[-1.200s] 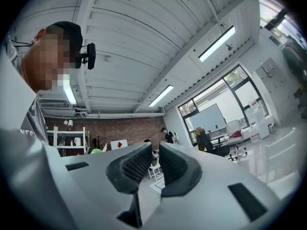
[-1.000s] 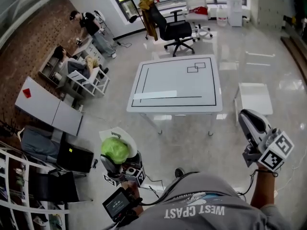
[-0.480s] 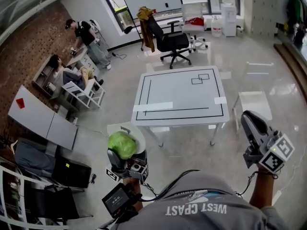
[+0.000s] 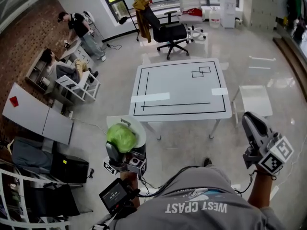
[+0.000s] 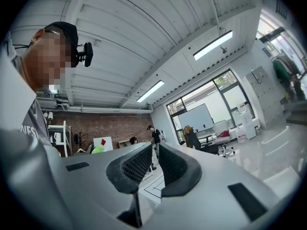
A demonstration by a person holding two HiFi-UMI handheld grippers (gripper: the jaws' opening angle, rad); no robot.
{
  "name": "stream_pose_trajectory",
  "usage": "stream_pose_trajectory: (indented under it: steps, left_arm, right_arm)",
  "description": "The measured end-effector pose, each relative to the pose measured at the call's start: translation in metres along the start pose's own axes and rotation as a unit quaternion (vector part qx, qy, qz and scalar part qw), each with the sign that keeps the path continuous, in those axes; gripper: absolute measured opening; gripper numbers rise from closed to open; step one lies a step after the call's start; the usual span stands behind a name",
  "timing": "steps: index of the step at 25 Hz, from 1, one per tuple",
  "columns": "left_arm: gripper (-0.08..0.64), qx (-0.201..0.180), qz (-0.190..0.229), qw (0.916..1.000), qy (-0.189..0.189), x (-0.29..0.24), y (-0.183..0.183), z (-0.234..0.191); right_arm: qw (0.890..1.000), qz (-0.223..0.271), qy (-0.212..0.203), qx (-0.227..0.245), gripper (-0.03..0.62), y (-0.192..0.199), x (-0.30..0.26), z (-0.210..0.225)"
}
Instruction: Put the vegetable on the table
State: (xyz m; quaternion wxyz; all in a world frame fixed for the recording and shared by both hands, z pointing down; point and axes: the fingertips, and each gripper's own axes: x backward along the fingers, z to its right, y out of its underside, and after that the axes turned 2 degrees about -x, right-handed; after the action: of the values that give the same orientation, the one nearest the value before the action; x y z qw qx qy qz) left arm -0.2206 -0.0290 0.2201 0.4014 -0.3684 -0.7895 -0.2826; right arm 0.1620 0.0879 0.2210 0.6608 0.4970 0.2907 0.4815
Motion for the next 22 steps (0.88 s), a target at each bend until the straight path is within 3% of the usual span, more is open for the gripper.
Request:
stream_pose_trajectory:
  steps: [7, 13, 17, 22]
  left_arm:
    - [0.371, -0.016, 0.019, 0.9997, -0.006, -0.021, 0.030, -0.026]
    - [0.371, -0.036, 0.033, 0.9988, -0.011, -0.038, 0.057, -0.052]
    - [0.371, -0.035, 0.032, 0.9986, -0.021, -0.036, 0.073, -0.058]
    - [0.371, -0.011, 0.027, 0.9994, -0.017, -0.057, 0.076, -0.088]
  right_arm:
    - [0.999, -0.025, -0.047, 0.005, 0.029, -0.004, -0.027, 0.040]
    - [0.995, -0.049, -0.075, 0.047, 0.029, -0.008, -0.055, 0.079]
    - [0.987, -0.068, -0.112, 0.090, 0.029, -0.005, -0.083, 0.066]
    - [0.982, -0.075, -0.157, 0.077, 0.029, -0.001, -0.136, 0.057]
